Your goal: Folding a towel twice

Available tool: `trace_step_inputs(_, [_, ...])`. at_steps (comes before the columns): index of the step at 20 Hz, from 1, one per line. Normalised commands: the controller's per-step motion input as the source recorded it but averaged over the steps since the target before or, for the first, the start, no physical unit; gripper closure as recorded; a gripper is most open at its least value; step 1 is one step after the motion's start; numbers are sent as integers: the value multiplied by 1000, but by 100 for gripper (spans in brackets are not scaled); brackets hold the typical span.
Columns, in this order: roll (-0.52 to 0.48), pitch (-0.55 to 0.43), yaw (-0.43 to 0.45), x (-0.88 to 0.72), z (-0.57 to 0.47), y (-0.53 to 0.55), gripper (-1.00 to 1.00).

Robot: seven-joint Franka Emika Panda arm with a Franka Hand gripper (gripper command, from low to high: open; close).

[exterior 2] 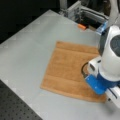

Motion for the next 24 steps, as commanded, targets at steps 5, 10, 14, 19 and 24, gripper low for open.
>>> trace_step_inputs(5, [-352, 33, 56, 262, -52, 185, -100])
trace_step_inputs(10, [-293, 8, 40, 234, -100, 227, -100])
trace_step_inputs(14, [-257, -21, 16, 241, -103, 239, -100])
trace_step_inputs(19, [-248, -50, 1, 210, -88, 221, -100])
trace_step_inputs(24, [-239, -84, -35, 165, -97, 181, -100])
